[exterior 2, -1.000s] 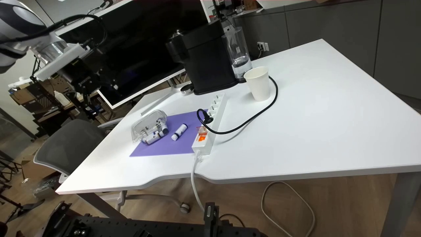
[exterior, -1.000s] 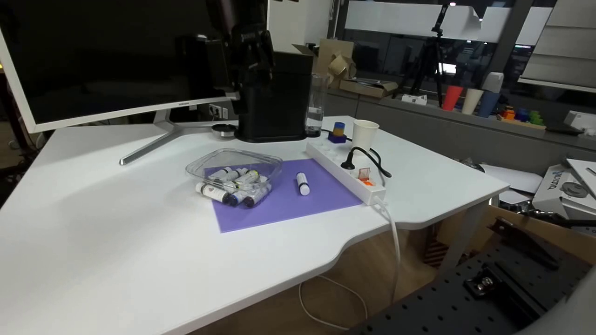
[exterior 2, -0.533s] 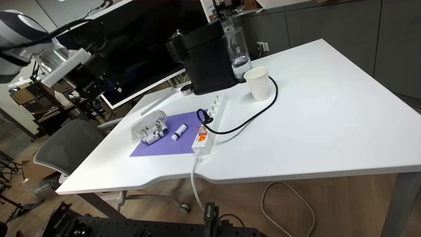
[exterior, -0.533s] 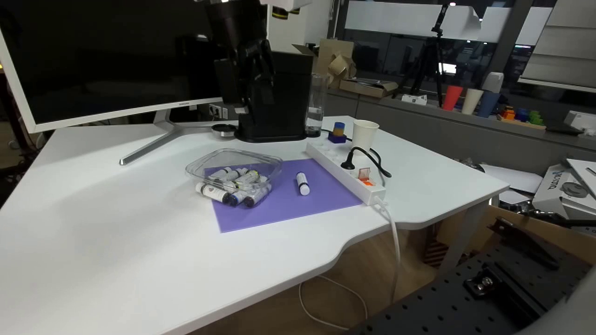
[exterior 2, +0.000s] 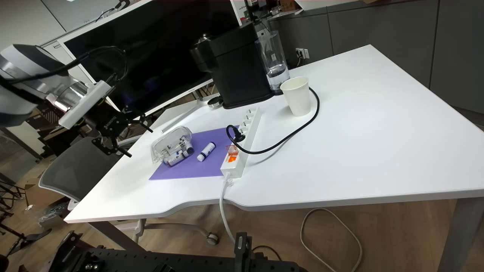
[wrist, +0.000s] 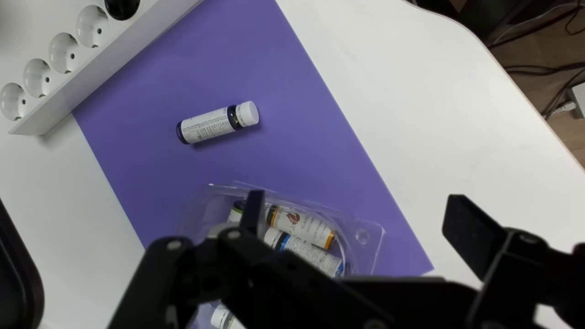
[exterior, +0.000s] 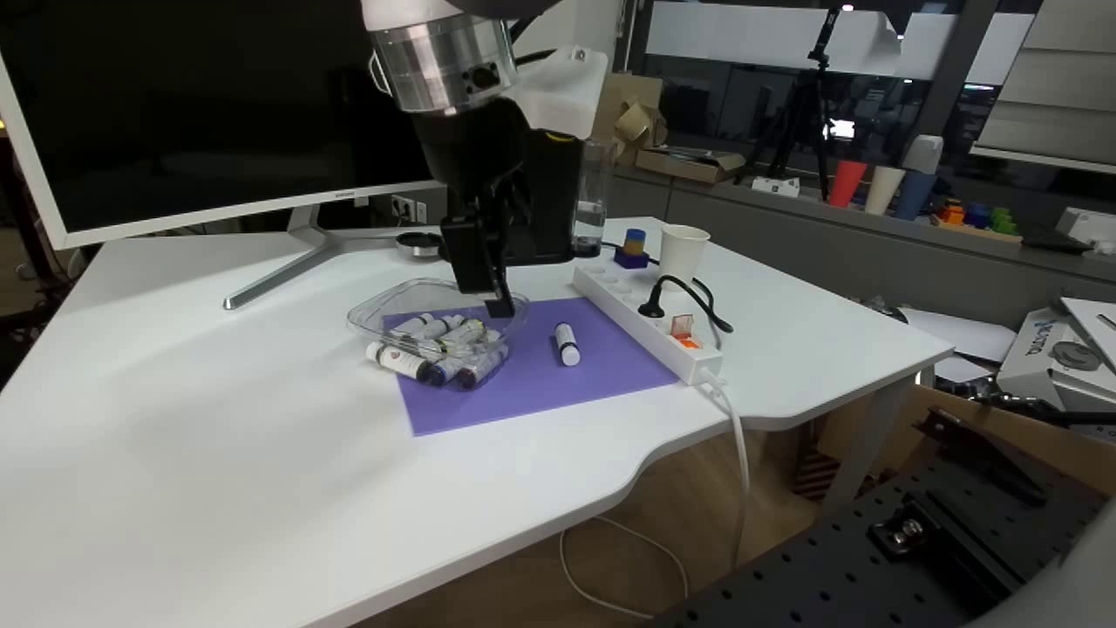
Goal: Open the plastic container on the table
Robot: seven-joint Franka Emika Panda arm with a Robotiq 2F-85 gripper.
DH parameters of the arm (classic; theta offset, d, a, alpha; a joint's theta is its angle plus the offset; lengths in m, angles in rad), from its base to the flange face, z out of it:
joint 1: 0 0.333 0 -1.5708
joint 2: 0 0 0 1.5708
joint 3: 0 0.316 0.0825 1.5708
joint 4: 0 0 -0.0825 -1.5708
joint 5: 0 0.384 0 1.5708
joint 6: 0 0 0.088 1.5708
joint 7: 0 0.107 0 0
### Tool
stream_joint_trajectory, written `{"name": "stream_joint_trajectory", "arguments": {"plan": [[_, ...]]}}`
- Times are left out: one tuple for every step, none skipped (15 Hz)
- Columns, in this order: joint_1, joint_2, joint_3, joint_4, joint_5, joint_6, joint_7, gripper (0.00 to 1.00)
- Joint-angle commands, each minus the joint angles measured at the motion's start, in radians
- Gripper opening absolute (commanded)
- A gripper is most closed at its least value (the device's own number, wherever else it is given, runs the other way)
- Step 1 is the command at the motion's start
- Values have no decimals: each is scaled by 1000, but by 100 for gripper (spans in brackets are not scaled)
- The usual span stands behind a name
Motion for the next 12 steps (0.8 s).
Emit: {"name": "stream_joint_trajectory", "arguments": {"plan": [[9,-2,-24,-38,-103,37,103,100],[9,2,-29,-42,-148,44,135,100],[10,9,-33,-48,-194,57,172,100],[11,15,-37,-50,-245,65,217,100],[13,25,-41,-51,-311,79,277,100],[16,36,-44,-48,-366,89,348,100],[7,27,-32,-39,-276,64,225,100],[7,33,-32,-41,-289,69,241,100],[7,36,-32,-41,-285,69,234,100],[8,36,-32,-41,-285,69,233,100],[8,36,-32,-41,-285,69,233,100],[8,36,-32,-41,-285,69,233,100]]}}
